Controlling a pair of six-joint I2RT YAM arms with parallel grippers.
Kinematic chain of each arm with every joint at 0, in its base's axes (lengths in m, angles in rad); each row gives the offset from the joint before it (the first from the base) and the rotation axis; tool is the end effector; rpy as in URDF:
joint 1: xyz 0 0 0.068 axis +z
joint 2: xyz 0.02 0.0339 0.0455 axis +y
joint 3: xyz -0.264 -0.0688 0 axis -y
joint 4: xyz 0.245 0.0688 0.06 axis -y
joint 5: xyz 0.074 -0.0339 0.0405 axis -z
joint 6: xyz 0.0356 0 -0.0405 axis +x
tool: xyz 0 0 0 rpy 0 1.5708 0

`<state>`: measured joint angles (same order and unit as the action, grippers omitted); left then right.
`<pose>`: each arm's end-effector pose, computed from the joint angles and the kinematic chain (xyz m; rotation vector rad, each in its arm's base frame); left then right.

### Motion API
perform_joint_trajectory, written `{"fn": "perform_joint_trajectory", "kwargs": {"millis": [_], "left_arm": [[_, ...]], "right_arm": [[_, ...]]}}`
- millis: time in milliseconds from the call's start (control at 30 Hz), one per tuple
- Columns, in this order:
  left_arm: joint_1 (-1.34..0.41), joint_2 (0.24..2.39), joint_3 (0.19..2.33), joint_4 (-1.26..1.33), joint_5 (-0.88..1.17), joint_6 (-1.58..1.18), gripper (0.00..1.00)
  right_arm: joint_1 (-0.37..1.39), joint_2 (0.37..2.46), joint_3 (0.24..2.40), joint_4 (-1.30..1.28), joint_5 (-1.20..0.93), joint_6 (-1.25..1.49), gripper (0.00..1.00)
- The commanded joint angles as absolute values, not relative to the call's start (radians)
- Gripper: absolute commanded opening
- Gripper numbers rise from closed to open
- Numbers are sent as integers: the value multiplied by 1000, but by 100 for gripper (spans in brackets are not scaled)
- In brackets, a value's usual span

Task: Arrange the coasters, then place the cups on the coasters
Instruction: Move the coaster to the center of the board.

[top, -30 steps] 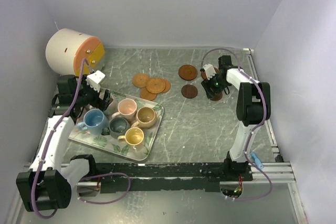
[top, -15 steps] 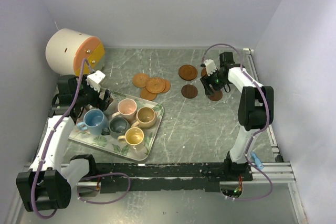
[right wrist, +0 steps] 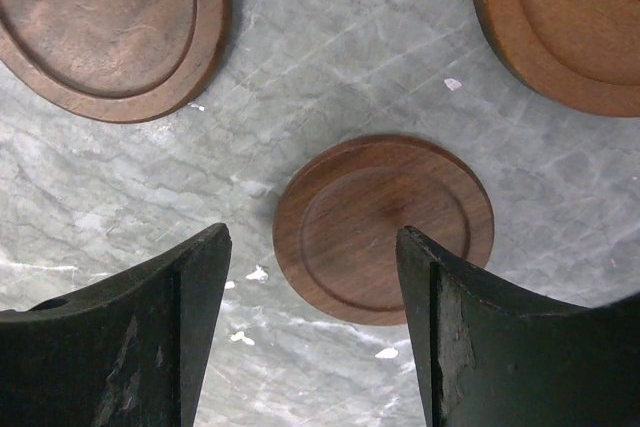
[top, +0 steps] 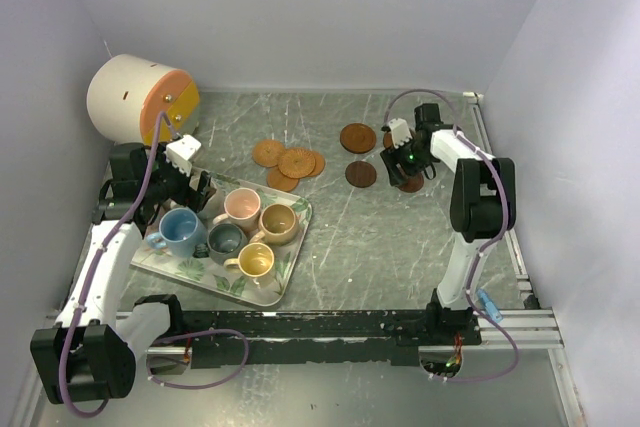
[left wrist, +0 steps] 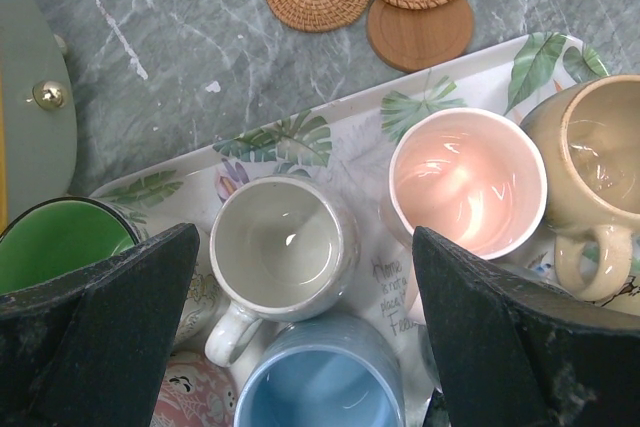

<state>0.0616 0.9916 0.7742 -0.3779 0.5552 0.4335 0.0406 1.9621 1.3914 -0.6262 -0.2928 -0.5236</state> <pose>0.2147 -0.0056 0.2817 0.6862 1.9650 -0.3010 0.3980 0.0265 0.1751 -0.8236 2.5711 0.2643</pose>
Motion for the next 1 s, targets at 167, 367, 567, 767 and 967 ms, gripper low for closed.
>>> {"fn": "perform_joint_trajectory", "kwargs": {"millis": [167, 367, 567, 767, 967], "left_arm": [[53, 972, 759, -351, 566, 453, 100], [53, 975, 758, -350, 568, 453, 99], [54, 974, 756, -354, 568, 456, 100], [53, 974, 755, -353, 571, 458, 100], [54, 974, 755, -354, 571, 457, 100]], "right_arm": [[38, 2014, 1413, -583, -299, -524, 67], [39, 2047, 1428, -569, -306, -538, 67], [39, 2077, 1451, -564, -304, -549, 67], [40, 2080, 1457, -567, -312, -550, 67], [40, 2105, 1484, -574, -313, -550, 67]]}}
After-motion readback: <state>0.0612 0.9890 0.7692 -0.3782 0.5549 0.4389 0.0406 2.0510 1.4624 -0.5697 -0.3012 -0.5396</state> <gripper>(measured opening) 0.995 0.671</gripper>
